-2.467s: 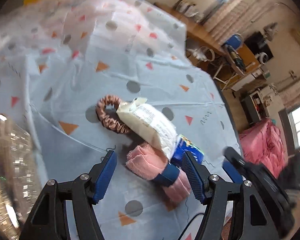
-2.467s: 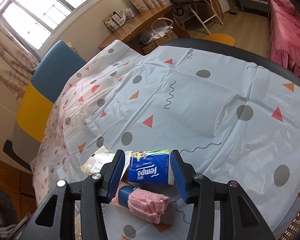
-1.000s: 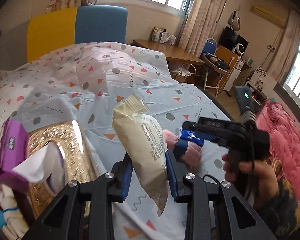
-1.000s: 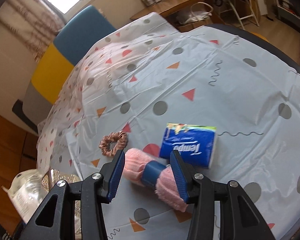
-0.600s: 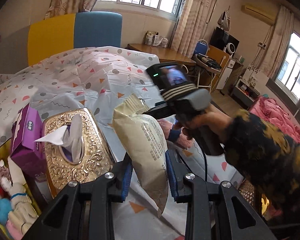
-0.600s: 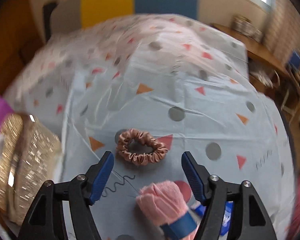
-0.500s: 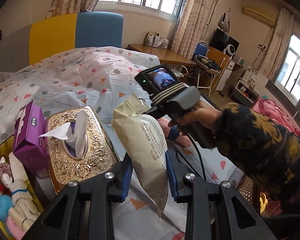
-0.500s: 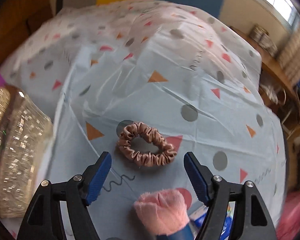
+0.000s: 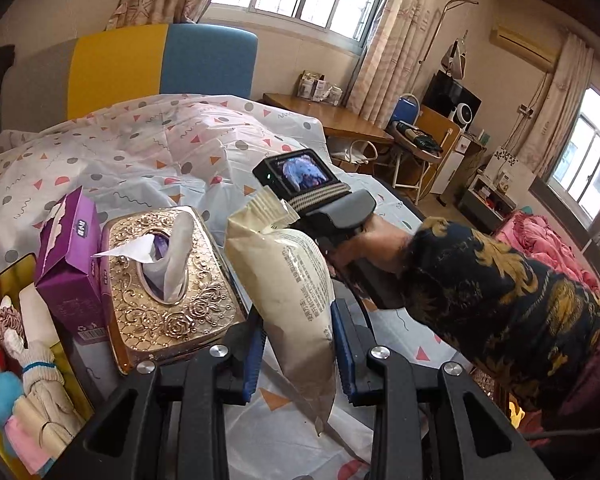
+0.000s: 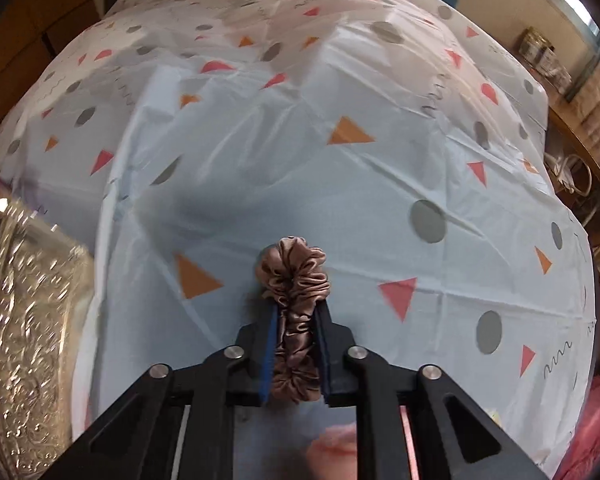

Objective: Organize soft objects
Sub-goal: 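Grasp the brown satin scrunchie with the right gripper while the left carries the white packet toward the tray, then drop the white packet into the gold tray with the left gripper while the right holds the scrunchie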

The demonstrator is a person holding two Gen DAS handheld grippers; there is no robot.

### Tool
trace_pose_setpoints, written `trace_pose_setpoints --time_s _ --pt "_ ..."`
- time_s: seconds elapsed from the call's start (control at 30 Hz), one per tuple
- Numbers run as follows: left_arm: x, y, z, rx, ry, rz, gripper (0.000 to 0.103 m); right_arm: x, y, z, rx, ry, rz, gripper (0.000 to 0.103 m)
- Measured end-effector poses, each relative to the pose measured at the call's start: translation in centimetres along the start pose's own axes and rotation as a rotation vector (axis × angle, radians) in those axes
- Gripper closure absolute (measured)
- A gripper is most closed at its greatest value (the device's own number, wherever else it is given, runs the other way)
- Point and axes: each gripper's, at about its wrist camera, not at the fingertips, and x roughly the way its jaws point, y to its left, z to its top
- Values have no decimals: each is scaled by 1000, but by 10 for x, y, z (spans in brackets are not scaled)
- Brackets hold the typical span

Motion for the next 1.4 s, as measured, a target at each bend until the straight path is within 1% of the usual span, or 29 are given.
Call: trace_pose_setpoints --time_s 0.13,0.2,0.33,0.47,0.57,0.67,0.8,0.83,0.93,1.03,1.13,1.23,1.3,1.4 --pt "-10 7 -3 -18 -17 10 71 -7 31 -19 -42 26 40 88" --pt "-16 11 -5 -26 -29 18 71 -12 40 -34 -54 30 36 87" --pt "-33 24 -10 -59 -57 32 71 -20 42 -62 -51 12 26 86" --pt "-54 47 -16 -112 -88 65 71 -25 35 -78 -18 -37 42 85" --pt "-75 76 -21 -176 -123 126 71 -26 34 -92 -39 -95 36 85" --pt "-99 116 -29 -268 -162 209 71 -27 38 -103 -35 -107 39 85" --pt "-126 174 -44 -413 -193 309 71 -25 30 -103 -33 -121 41 85" --pt "-131 190 -49 -447 -190 334 71 -25 29 -104 -35 -124 38 85" --pt "-140 219 -62 -508 -177 400 71 -27 36 -112 -48 -129 28 85" --pt "-144 240 -73 -515 -157 487 71 -28 44 -109 -53 -131 24 85" --pt "-150 268 -83 -538 -130 540 71 -30 50 -105 -62 -133 21 85" --pt "-147 293 -85 -523 -88 603 71 -31 54 -102 -69 -135 16 85" --pt "-139 308 -83 -512 -45 603 71 -32 57 -103 -75 -136 11 85" --pt "-119 326 -80 -491 20 582 70 -33 59 -102 -74 -136 9 85"
